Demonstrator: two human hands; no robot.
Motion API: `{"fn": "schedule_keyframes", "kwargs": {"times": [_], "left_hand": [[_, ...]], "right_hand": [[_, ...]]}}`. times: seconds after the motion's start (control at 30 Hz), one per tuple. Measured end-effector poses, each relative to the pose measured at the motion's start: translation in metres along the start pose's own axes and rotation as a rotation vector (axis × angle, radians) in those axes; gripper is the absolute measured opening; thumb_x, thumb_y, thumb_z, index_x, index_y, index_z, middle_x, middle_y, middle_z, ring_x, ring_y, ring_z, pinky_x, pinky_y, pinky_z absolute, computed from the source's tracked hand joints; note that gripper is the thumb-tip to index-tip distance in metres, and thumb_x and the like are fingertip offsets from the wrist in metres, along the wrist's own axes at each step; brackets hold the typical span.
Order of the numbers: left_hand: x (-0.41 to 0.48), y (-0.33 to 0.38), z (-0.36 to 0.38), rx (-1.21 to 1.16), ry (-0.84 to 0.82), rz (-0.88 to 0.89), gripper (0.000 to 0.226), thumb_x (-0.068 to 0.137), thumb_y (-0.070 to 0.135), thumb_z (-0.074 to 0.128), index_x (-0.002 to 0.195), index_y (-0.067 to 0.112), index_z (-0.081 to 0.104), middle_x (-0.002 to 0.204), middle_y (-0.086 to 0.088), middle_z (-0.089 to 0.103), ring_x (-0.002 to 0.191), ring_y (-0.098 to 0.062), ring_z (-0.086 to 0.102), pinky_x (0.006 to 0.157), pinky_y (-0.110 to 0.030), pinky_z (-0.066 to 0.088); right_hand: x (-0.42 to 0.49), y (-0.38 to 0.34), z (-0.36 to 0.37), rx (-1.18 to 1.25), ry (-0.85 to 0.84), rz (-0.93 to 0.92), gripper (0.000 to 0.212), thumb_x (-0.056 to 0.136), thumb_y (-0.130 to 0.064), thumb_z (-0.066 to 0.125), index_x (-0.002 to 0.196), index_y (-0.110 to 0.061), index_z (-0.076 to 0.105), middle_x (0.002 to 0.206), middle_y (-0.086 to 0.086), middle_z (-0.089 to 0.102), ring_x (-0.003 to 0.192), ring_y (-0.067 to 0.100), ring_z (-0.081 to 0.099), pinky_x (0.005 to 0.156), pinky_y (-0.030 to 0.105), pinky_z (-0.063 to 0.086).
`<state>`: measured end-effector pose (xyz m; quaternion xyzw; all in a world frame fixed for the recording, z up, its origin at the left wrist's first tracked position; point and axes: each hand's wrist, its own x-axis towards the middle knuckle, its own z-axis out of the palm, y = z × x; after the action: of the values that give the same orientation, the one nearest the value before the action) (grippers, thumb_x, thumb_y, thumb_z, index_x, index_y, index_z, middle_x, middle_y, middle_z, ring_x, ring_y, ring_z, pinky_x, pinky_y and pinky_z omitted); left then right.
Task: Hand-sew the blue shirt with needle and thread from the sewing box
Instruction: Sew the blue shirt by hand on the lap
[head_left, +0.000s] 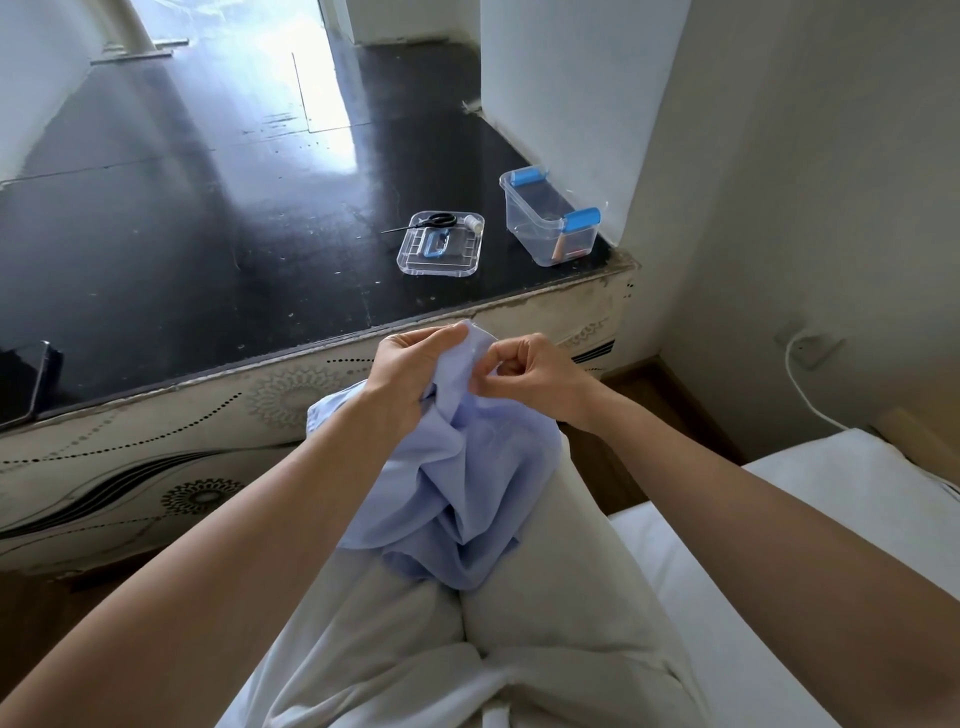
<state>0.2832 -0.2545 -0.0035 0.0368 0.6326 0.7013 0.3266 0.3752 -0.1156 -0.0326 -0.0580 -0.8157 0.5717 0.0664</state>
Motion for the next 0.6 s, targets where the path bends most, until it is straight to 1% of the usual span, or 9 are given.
{"fn": "schedule_keyframes", "kwargs": {"times": [0.1, 0.23, 0.27, 0.33, 0.37, 0.43, 0.5, 0.57, 0.6], "left_hand": [[0.005, -0.002, -0.002, 0.029, 0.02, 0.02, 0.008, 0.083, 0.016, 0.075, 0.082, 0.009, 0.071, 0.074, -0.011, 0.068, 0.064, -0.023, 0.062, 0.052, -0.025, 0.054], [0.006, -0.002, -0.001, 0.064, 0.022, 0.034, 0.006, 0.083, 0.017, 0.075, 0.086, 0.012, 0.072, 0.08, -0.01, 0.07, 0.069, -0.022, 0.065, 0.053, -0.027, 0.056], [0.007, -0.003, -0.002, 0.071, 0.021, 0.041, 0.007, 0.083, 0.017, 0.075, 0.087, 0.011, 0.073, 0.082, -0.011, 0.07, 0.071, -0.023, 0.065, 0.054, -0.028, 0.056], [0.008, -0.002, -0.004, 0.099, 0.013, 0.048, 0.011, 0.082, 0.018, 0.076, 0.09, 0.011, 0.074, 0.086, -0.012, 0.071, 0.074, -0.024, 0.065, 0.055, -0.028, 0.055], [0.008, -0.002, -0.003, 0.119, 0.002, 0.051, 0.012, 0.083, 0.018, 0.076, 0.092, 0.01, 0.074, 0.086, -0.012, 0.07, 0.073, -0.023, 0.065, 0.055, -0.028, 0.054], [0.006, 0.0, -0.003, 0.162, -0.027, 0.076, 0.011, 0.084, 0.018, 0.074, 0.092, 0.01, 0.073, 0.081, -0.009, 0.069, 0.067, -0.017, 0.064, 0.052, -0.023, 0.052], [0.004, 0.001, -0.005, 0.252, -0.045, 0.131, 0.005, 0.086, 0.017, 0.073, 0.086, 0.012, 0.073, 0.075, -0.004, 0.068, 0.062, -0.011, 0.061, 0.051, -0.02, 0.049], [0.005, 0.002, -0.008, 0.359, -0.066, 0.173, 0.008, 0.085, 0.022, 0.074, 0.083, 0.016, 0.076, 0.076, -0.008, 0.069, 0.068, -0.016, 0.059, 0.059, -0.027, 0.047], [0.005, 0.002, -0.01, 0.407, -0.083, 0.185, 0.009, 0.085, 0.025, 0.075, 0.083, 0.017, 0.078, 0.081, -0.014, 0.069, 0.072, -0.02, 0.058, 0.064, -0.032, 0.044]], "right_hand": [[-0.005, 0.003, -0.004, 0.008, -0.08, 0.043, 0.019, 0.087, -0.019, 0.072, 0.088, 0.0, 0.07, 0.071, 0.032, 0.052, 0.063, 0.03, 0.043, 0.059, 0.032, 0.04], [-0.01, -0.001, -0.013, 0.004, -0.098, 0.104, 0.02, 0.089, -0.017, 0.07, 0.095, 0.003, 0.069, 0.083, 0.03, 0.059, 0.067, 0.027, 0.05, 0.056, 0.024, 0.043], [-0.012, -0.002, -0.015, 0.002, -0.131, 0.135, 0.022, 0.089, -0.016, 0.07, 0.097, 0.005, 0.068, 0.083, 0.027, 0.06, 0.065, 0.021, 0.052, 0.055, 0.021, 0.042], [-0.015, -0.004, -0.017, -0.012, -0.212, 0.205, 0.022, 0.09, -0.015, 0.069, 0.097, 0.005, 0.067, 0.073, 0.012, 0.058, 0.057, 0.007, 0.049, 0.05, 0.016, 0.037], [-0.016, -0.005, -0.017, -0.011, -0.231, 0.225, 0.021, 0.09, -0.016, 0.068, 0.097, 0.004, 0.067, 0.071, 0.007, 0.056, 0.055, 0.006, 0.047, 0.048, 0.016, 0.035], [-0.016, -0.004, -0.018, 0.018, -0.187, 0.227, 0.023, 0.092, -0.021, 0.067, 0.095, 0.002, 0.065, 0.076, 0.017, 0.054, 0.058, 0.011, 0.046, 0.05, 0.019, 0.034], [-0.016, -0.007, -0.02, 0.068, -0.086, 0.205, 0.018, 0.096, -0.021, 0.06, 0.087, -0.004, 0.06, 0.077, 0.02, 0.05, 0.058, 0.017, 0.044, 0.051, 0.022, 0.034], [-0.014, -0.01, -0.022, 0.113, 0.042, 0.159, 0.015, 0.098, -0.013, 0.052, 0.083, -0.01, 0.054, 0.069, 0.011, 0.05, 0.051, 0.007, 0.045, 0.048, 0.017, 0.037], [-0.012, -0.011, -0.023, 0.123, 0.114, 0.127, 0.014, 0.098, -0.009, 0.05, 0.085, -0.011, 0.054, 0.065, 0.002, 0.053, 0.048, 0.003, 0.047, 0.047, 0.014, 0.039]]}}
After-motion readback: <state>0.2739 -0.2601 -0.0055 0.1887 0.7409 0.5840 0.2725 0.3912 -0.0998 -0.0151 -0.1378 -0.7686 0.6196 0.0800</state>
